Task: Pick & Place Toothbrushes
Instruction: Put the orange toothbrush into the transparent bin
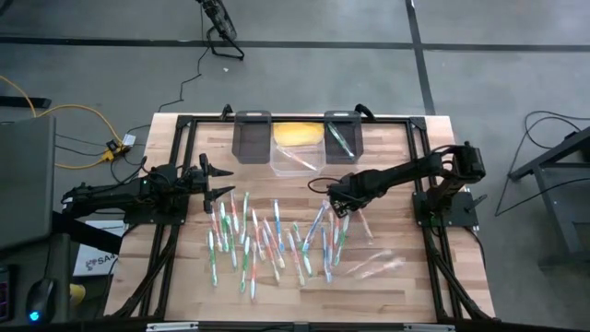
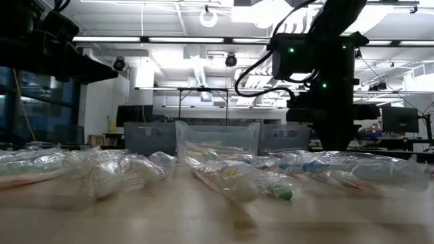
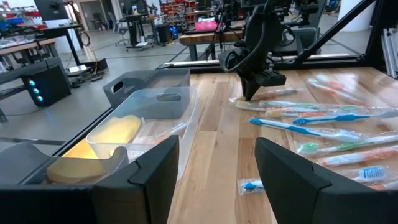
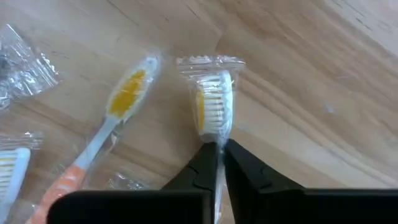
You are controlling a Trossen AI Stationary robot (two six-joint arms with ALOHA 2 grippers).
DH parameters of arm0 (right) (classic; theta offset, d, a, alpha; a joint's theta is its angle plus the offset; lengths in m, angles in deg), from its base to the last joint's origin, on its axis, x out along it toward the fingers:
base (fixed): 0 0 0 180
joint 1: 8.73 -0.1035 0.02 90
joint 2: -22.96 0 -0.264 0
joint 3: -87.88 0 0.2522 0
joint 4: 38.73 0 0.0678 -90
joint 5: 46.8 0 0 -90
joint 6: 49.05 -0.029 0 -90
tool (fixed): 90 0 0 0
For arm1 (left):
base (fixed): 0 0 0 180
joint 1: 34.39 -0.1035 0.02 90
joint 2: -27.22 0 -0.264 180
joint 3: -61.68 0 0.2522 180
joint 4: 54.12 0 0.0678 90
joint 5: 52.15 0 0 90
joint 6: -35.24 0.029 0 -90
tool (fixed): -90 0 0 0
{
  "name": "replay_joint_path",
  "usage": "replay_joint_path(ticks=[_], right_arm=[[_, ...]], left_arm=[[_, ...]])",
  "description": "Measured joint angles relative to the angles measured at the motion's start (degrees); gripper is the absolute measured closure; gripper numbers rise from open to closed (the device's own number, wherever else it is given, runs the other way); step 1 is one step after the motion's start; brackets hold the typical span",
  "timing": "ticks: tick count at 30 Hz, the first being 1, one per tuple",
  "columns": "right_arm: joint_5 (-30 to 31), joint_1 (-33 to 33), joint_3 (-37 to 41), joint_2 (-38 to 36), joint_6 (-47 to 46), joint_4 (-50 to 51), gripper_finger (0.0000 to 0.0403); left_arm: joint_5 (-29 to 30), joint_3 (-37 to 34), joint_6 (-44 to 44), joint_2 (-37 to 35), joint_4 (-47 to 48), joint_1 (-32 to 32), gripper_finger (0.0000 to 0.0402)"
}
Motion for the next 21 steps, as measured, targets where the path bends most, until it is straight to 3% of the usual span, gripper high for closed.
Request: replay_joint_path(ticks=[9, 21], right_arm=[[0.12, 0.64, -3.8, -5.43, 7.77, 3.01, 0.0395], [3.09, 7.11, -25.19, -3.76, 35.62, 6.06, 0.0397]], left_arm=[[-0.01, 0.0, 0.0, 0.02, -0.04, -0.02, 0.0196], [-0.15, 0.0, 0.0, 0.01, -0.01, -0.02, 0.0196]])
